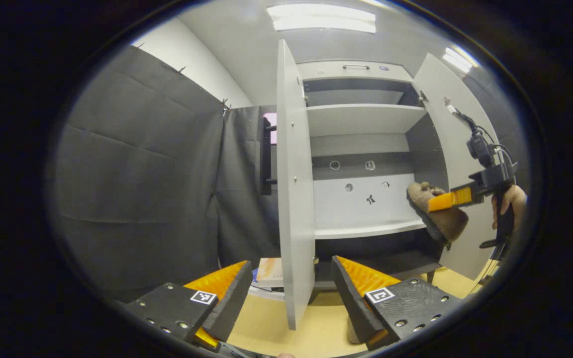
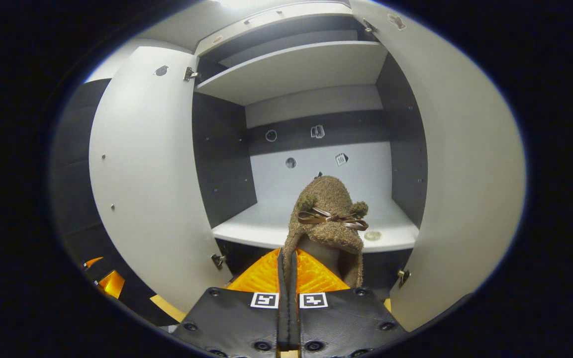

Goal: Grab one shoe with the right hand and put it into the shoe cabinet, grab the other shoe with the left hand and put it into the shoe cabinet; then close the right door with the right hand and the left door with the left hand.

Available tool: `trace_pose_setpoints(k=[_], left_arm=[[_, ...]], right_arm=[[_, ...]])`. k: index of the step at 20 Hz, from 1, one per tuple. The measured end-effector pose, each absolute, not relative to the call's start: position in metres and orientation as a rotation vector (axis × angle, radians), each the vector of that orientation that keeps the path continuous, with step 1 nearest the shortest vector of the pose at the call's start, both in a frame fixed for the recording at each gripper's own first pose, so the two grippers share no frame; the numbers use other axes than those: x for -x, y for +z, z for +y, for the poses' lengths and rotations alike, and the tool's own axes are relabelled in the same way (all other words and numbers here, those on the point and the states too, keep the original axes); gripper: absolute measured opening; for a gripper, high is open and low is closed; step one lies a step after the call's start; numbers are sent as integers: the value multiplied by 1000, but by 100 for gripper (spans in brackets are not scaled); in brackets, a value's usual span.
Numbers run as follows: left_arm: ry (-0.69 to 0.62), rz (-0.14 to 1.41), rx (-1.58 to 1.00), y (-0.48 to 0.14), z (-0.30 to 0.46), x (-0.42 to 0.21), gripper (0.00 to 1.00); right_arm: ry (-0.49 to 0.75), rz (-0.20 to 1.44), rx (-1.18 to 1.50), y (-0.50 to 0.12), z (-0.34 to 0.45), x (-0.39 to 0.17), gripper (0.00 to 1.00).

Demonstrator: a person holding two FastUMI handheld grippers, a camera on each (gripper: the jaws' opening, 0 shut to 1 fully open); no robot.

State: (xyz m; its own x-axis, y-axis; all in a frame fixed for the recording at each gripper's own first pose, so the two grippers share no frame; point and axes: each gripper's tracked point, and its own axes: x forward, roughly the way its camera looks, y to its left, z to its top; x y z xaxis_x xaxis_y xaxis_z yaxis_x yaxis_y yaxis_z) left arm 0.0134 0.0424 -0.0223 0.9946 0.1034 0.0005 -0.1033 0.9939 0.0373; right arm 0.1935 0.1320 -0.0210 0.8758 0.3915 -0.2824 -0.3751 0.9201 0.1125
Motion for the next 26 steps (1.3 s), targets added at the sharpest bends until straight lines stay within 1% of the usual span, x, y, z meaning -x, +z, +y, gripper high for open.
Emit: trace_pose_setpoints(k=[5, 10, 11, 12, 14, 15, 16, 17, 18, 19, 20, 21, 22, 23, 26], left_arm=[[152, 8, -37, -24, 58, -16, 99], [206, 30, -49, -29, 73, -17, 99], [213, 34, -50, -30, 76, -16, 99], [218, 38, -52, -31, 77, -14, 93], [223, 45, -53, -33, 78, -12, 93], [221, 47, -52, -34, 77, -11, 93], [218, 49, -53, -35, 76, -11, 93], [209, 51, -51, -36, 73, -12, 93], [197, 54, -46, -37, 69, -11, 93], [186, 55, -36, -37, 66, -12, 93], [178, 57, -28, -39, 64, -12, 93], [171, 63, -22, -41, 61, -12, 93], [162, 70, -18, -43, 58, -10, 93], [153, 74, -18, -45, 56, -12, 99], [112, 81, -28, -48, 42, -13, 99]], right_arm=[[353, 249, -6, -1, 129, -265, 1], [261, 269, 57, -19, 118, -336, 0], [253, 284, 70, -25, 116, -345, 1], [241, 302, 79, -33, 115, -354, 2], [223, 333, 78, -46, 114, -369, 2], [215, 330, 71, -46, 117, -375, 0], [187, 327, 79, -47, 110, -378, 7], [162, 306, 92, -44, 106, -383, 8], [150, 283, 97, -37, 104, -381, 31], [161, 259, 86, -29, 108, -377, 36], [156, 229, 89, -21, 107, -373, 42], [150, 196, 92, -11, 105, -368, 57], [142, 160, 94, -1, 102, -361, 78], [144, 124, 93, 11, 100, -350, 100], [154, 44, 96, 34, 97, -313, 97]])
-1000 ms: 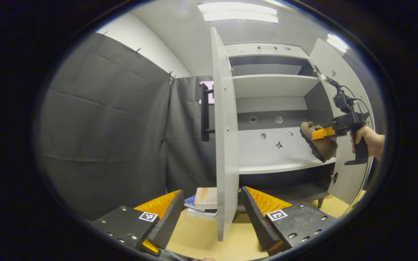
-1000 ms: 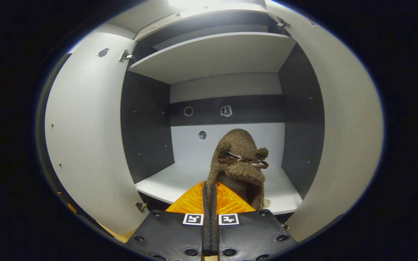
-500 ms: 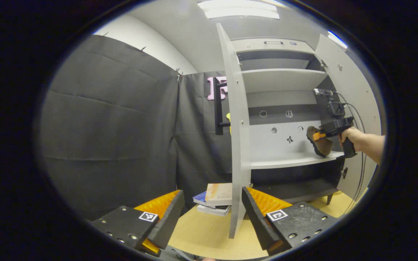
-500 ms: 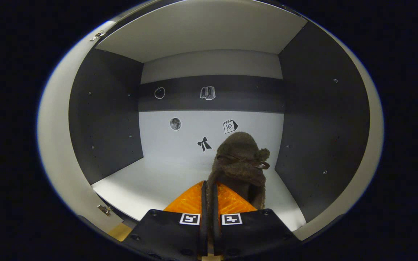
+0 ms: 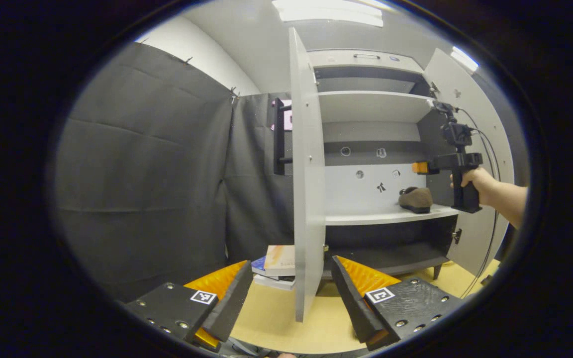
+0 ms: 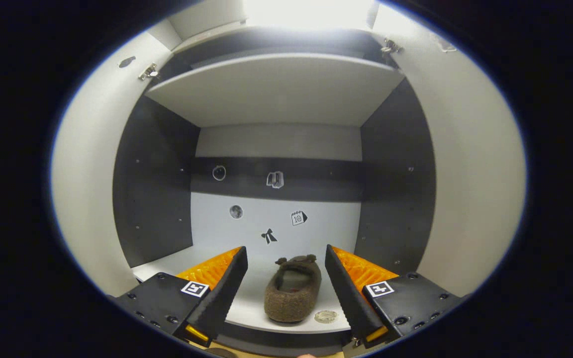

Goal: Grab one shoe with the right hand and put it into the shoe cabinet, grab the other shoe with the left hand and put it into the shoe cabinet; then close the right door with the right hand and the left door with the left hand.

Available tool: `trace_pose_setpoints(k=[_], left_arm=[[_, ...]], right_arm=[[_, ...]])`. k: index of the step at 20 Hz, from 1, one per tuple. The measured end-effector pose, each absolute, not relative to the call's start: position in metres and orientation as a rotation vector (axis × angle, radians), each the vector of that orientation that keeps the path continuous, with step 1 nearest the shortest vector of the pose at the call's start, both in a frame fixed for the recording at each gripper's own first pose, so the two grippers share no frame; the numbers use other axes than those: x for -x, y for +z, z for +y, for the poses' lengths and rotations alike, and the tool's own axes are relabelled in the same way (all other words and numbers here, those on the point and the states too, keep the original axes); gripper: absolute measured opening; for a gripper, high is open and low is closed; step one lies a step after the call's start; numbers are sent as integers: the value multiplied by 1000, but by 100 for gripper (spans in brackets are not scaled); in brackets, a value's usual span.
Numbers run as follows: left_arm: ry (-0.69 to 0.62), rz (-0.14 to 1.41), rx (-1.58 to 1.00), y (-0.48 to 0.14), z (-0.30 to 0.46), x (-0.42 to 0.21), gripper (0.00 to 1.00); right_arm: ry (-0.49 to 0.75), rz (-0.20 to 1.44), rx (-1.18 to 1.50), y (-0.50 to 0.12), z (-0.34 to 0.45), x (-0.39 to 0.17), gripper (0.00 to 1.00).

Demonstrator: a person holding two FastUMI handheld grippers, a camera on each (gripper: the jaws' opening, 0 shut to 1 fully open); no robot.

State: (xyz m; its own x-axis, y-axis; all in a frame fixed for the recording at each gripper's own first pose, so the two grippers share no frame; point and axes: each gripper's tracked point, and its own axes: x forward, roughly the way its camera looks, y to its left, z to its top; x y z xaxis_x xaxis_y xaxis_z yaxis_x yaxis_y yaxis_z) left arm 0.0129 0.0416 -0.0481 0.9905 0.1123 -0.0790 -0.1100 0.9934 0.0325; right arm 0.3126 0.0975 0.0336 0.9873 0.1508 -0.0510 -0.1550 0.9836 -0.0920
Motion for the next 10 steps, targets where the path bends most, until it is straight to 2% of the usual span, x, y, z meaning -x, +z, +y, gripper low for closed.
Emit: trace_pose_setpoints(k=[6, 7, 10], left_arm=[[-5, 79, -46, -50, 4, -19, 99], [-25, 81, -47, -52, -3, -21, 93], [-91, 105, -49, -66, -25, -25, 93]], right_arm=[[185, -17, 161, 46, 85, -233, 97], [190, -21, 161, 47, 83, -220, 97], [190, -39, 165, 47, 71, -184, 97]])
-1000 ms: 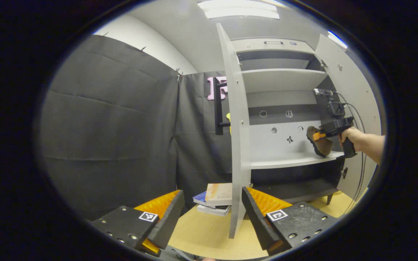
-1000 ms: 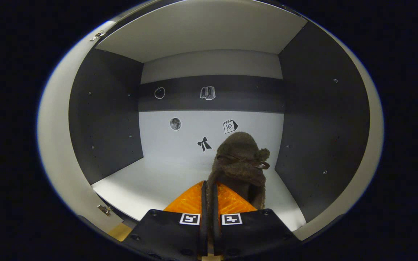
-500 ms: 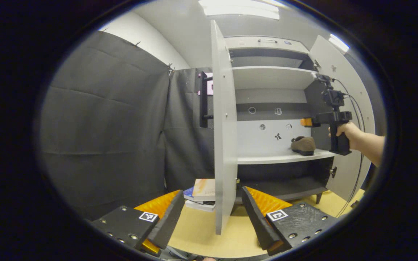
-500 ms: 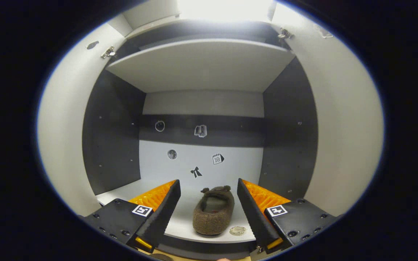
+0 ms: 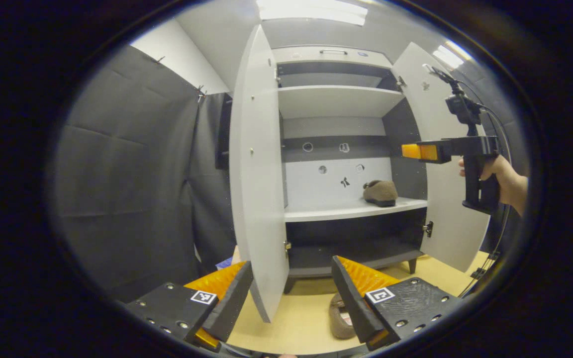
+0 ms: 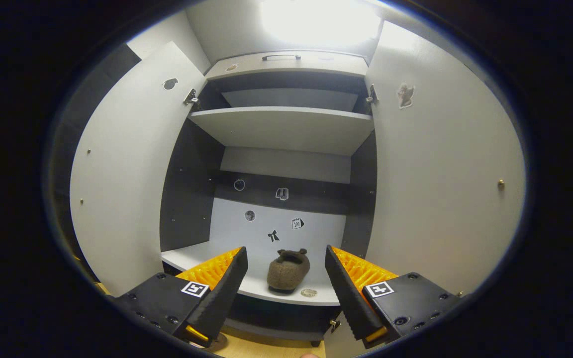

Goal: Grab one shoe with the right hand and put it into the shoe cabinet, grab the other shoe with the left hand and put it into the shoe cabinet; then close the right door with the right hand and the left door with the left hand.

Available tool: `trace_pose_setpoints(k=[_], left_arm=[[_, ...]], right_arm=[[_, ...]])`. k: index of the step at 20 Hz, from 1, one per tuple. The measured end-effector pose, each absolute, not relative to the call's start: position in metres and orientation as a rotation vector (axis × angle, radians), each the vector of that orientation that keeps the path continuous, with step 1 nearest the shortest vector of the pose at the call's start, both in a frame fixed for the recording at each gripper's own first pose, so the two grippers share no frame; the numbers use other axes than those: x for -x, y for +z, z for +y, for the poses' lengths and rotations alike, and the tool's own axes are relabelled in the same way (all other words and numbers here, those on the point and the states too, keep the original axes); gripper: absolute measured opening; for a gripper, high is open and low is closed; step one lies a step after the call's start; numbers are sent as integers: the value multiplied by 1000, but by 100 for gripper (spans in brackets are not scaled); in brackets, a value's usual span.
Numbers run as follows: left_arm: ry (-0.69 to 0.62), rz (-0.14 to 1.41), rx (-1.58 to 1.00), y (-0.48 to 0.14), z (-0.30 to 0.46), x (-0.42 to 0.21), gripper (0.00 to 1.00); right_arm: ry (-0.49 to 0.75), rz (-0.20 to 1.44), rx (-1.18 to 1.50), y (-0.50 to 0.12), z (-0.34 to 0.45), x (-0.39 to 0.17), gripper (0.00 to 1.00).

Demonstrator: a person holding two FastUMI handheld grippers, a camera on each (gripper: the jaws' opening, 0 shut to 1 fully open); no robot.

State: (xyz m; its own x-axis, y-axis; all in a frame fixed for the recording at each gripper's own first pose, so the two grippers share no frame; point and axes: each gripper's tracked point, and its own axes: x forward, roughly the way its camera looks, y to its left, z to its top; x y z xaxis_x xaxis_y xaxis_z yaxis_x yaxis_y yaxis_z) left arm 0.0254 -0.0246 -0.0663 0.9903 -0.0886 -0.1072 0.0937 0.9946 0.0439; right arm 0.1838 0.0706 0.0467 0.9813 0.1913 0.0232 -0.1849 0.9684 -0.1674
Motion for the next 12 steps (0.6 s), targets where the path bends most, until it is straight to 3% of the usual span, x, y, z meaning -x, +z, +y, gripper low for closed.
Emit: trace_pose_setpoints(k=[2, 3, 12], left_arm=[[-131, 128, -58, -80, -37, -30, 93], [-150, 143, -58, -88, -42, -33, 99], [-262, 397, -59, -210, -85, -63, 100]], right_arm=[[181, -56, 186, 47, 61, -161, 97], [175, -62, 191, 47, 56, -151, 97], [171, -63, 206, 26, 28, -77, 98]])
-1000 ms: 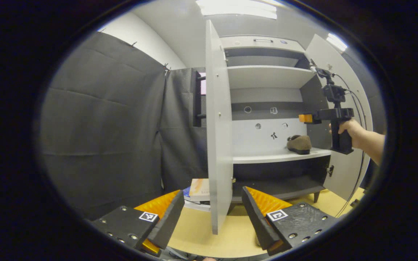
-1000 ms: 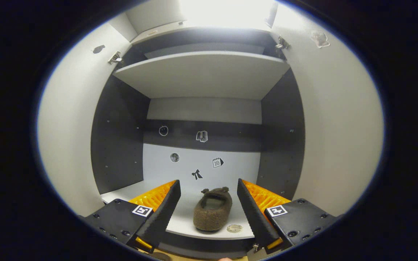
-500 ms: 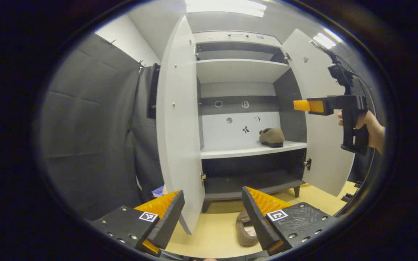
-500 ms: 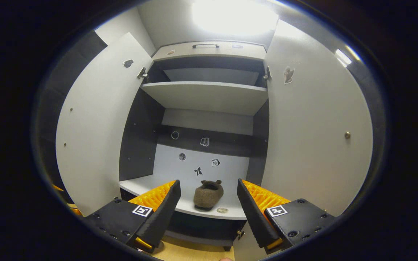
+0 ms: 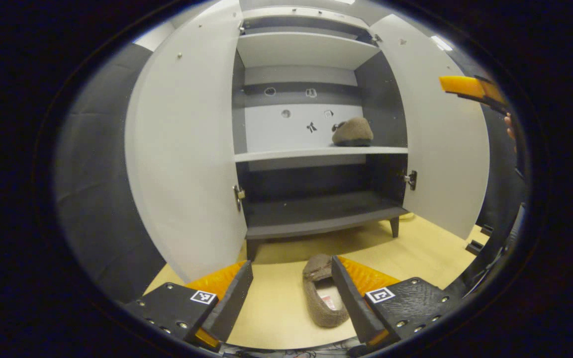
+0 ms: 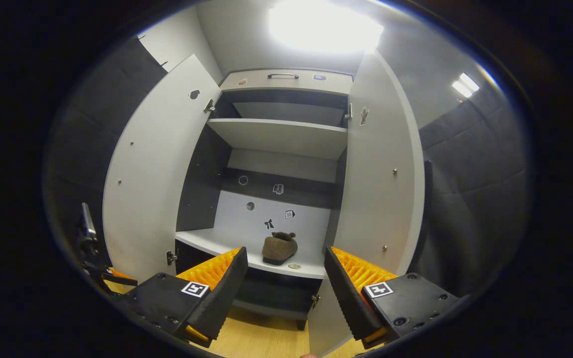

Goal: Grab one shoe with the right hand and put it into the shoe cabinet, grab the other shoe with the left hand and put it into the shoe cabinet; then close the right door with the right hand and the left door with the left hand.

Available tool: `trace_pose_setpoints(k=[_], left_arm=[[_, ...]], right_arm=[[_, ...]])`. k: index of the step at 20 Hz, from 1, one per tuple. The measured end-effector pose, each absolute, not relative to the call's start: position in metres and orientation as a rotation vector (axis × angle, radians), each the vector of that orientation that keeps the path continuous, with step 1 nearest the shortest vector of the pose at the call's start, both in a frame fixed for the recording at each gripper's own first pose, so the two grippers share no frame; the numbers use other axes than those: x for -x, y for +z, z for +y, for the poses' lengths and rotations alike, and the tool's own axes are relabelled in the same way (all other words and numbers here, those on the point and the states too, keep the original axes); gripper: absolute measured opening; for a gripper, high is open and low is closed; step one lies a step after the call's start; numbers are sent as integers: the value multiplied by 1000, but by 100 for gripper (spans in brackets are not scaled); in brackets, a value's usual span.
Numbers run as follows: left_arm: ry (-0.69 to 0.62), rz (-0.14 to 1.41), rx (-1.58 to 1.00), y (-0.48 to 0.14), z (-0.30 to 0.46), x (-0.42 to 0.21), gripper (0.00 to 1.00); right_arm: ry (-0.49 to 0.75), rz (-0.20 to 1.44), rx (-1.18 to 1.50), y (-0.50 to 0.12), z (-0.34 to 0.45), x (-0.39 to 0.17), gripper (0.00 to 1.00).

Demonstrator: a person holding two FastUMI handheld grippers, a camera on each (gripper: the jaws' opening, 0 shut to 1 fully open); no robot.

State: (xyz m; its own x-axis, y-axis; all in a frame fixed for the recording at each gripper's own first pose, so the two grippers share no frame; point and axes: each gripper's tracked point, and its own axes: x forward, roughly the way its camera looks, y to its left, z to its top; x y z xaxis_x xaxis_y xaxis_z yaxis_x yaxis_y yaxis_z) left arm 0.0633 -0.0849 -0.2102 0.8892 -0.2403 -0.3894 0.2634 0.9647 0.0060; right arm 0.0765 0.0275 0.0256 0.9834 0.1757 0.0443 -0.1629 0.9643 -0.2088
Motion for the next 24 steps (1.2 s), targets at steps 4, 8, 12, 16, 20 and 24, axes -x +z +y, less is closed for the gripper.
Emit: trace_pose_setpoints(k=[4, 8, 12, 16, 20, 24], left_arm=[[-280, 501, -61, -258, -99, -79, 93], [-272, 627, -59, -309, -102, -92, 93], [-245, 716, -101, -344, -101, -98, 93], [-247, 769, -154, -362, -99, -98, 99], [-246, 820, -106, -377, -104, -97, 80], [-251, 839, -93, -385, -109, -94, 62]], right_arm=[[153, -55, 205, 21, 16, -63, 97], [129, -22, 195, 14, 3, -58, 97], [103, -4, 188, 9, -8, -58, 98], [87, 13, 181, 7, -16, -57, 98], [76, 17, 176, 7, -20, -57, 98], [66, 47, 173, -1, -23, -54, 98]])
